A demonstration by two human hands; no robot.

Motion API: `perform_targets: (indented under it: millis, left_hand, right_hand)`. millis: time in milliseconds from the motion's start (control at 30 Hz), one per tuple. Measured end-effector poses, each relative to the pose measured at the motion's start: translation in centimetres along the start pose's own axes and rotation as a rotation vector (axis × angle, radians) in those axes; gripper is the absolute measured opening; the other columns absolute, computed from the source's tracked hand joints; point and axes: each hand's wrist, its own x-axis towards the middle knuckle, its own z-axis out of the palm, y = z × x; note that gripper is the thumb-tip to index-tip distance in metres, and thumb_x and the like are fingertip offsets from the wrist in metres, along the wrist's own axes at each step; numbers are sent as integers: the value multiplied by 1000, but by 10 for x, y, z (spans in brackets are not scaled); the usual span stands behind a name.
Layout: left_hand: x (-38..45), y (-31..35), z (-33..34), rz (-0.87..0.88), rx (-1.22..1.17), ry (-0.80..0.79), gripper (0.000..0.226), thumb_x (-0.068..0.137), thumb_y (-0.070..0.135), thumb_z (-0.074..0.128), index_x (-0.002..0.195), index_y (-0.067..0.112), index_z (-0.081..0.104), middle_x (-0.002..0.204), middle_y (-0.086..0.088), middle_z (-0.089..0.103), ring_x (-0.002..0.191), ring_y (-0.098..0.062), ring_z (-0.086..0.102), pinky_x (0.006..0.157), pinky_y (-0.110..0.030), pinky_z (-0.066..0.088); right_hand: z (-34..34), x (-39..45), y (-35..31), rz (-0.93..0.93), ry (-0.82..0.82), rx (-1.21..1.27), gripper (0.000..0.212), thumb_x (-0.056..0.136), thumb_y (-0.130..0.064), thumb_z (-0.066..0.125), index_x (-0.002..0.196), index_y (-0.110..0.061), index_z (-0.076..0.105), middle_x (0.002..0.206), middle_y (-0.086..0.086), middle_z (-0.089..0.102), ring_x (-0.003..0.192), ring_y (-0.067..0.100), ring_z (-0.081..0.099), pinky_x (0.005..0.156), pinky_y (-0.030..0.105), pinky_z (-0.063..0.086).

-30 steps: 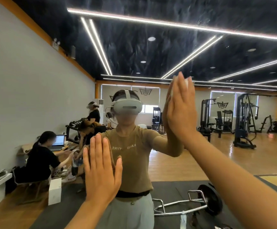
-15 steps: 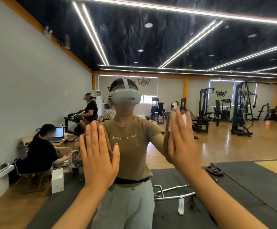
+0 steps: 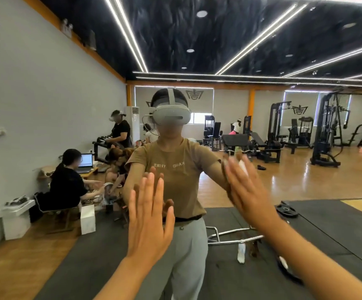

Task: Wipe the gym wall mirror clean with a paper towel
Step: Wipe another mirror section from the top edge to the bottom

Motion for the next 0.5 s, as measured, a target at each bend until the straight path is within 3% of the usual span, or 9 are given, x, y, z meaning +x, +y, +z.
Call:
perform_targets:
  millis: [67,133,233,300,367,500]
  left_hand:
    - [-10,-5,2,-29,13,-22,68,98,34,41,157,5,23,168,-10,5,155,-26,7,125,-45,1]
    - [-18,-10,3,-61,16,-28,67,99,36,38,157,7,24,168,-8,4,155,-24,6,125,-45,1]
    - [-29,-15,5,-105,20,-30,66,99,36,37,158,8,22,169,-8,1,155,-24,5,123,-50,4]
    - [-35,-20,6,-120,21,-45,67,99,37,37,158,10,20,169,-9,2,155,-24,5,123,-51,4]
    - [-38,-25,6,-106,26,-72,66,100,37,36,158,11,20,168,-9,3,155,-24,6,123,-51,5]
    - [-40,-29,5,-87,61,-100,65,101,39,33,159,12,18,168,-10,4,155,-26,8,124,-48,3]
  right_hand:
    - [-15,37,18,22,14,-27,49,106,-20,34,153,-7,28,164,6,16,153,35,8,118,54,28]
    - [-29,77,27,87,62,-14,51,105,-17,36,154,-6,28,162,10,21,151,34,7,117,53,28]
    - [-37,118,29,246,128,56,53,105,-20,31,156,-8,26,164,11,18,152,34,5,122,34,5]
    - [-30,121,19,314,204,85,52,105,-17,32,156,-7,28,164,12,20,152,37,7,123,28,-1]
    - [-18,106,6,326,251,103,51,104,-12,35,154,-4,31,163,15,23,151,40,9,125,33,3]
    - [10,46,-22,285,252,133,47,105,-12,38,150,-1,35,163,9,22,151,41,12,120,58,22]
